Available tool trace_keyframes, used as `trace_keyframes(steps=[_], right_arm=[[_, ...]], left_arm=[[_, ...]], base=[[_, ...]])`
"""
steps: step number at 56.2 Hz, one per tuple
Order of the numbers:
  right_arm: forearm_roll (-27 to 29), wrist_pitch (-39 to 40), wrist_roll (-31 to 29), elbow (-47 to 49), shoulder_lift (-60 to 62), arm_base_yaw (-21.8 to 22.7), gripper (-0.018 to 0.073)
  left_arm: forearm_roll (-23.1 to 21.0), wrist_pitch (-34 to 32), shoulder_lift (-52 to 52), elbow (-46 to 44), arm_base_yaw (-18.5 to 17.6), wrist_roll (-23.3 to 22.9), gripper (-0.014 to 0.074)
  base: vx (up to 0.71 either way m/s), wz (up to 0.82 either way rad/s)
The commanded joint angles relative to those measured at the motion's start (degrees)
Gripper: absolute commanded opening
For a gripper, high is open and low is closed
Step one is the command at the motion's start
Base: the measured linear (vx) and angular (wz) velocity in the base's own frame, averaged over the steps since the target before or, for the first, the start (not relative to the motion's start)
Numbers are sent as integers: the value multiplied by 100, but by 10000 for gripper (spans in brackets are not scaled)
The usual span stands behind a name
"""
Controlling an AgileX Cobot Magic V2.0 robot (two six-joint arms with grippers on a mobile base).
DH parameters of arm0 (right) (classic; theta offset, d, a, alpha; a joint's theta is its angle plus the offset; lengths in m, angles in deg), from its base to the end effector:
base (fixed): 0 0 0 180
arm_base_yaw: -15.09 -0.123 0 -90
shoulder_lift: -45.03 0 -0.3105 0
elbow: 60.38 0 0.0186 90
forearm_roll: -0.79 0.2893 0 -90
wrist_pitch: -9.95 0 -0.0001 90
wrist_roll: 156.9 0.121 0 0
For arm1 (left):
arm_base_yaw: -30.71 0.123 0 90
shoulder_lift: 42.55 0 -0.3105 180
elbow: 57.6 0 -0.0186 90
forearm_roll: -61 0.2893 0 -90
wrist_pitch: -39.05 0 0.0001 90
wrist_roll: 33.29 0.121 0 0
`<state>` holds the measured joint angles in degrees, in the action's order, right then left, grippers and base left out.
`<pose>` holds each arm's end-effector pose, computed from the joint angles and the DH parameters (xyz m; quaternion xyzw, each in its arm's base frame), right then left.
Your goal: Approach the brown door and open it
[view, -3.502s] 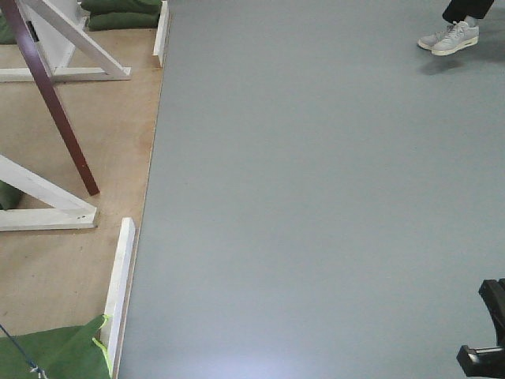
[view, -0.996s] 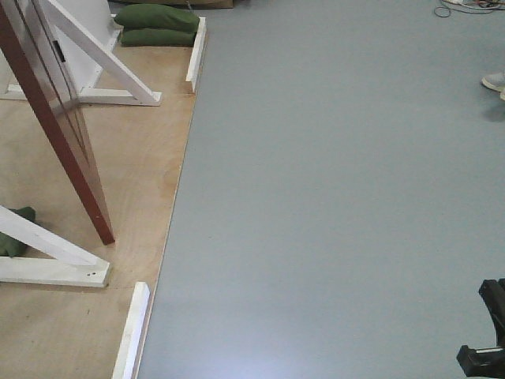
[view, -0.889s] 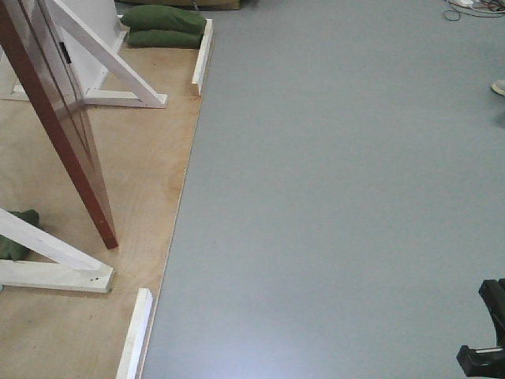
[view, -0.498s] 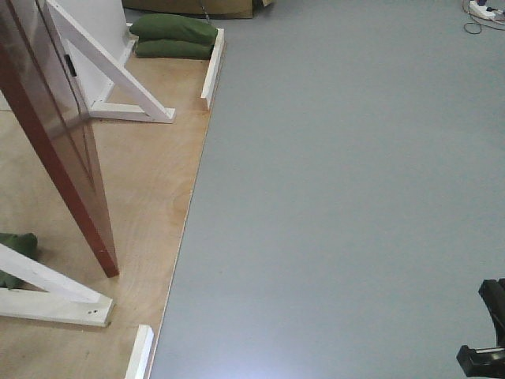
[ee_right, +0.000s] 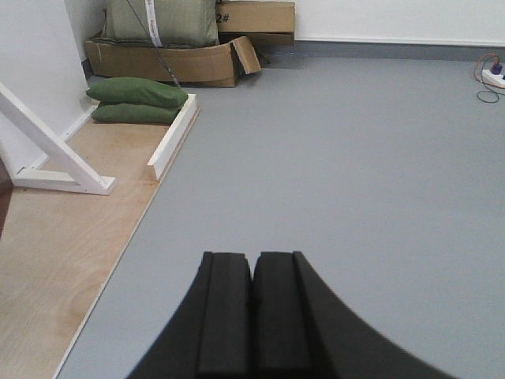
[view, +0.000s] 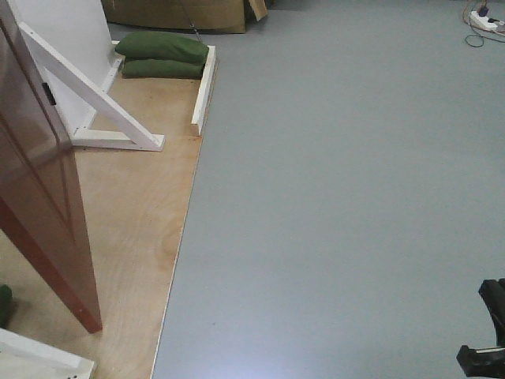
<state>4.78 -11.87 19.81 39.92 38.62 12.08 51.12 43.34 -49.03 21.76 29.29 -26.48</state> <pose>0.0936 0.0081 0.1586 -0.0259 0.8080 0.0280 0.5880 0.0996 -0.0040 0.1973 -0.0055 0.7075 -0.0321 0.7060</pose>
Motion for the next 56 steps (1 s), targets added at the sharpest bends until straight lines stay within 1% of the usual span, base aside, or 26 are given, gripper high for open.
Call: trace_keyframes(steps=[1, 32, 56], right_arm=[[-19, 439, -49, -19, 32, -11, 0], [-19, 469, -49, -19, 32, -11, 0], [-19, 463, -49, -19, 32, -11, 0]], left_arm=[[-68, -429, 80, -95, -14, -25, -3], [-68, -429, 80, -95, -14, -25, -3], [-68, -429, 80, -95, -14, -25, -3]], base=[[37, -2], [33, -4], [21, -8]])
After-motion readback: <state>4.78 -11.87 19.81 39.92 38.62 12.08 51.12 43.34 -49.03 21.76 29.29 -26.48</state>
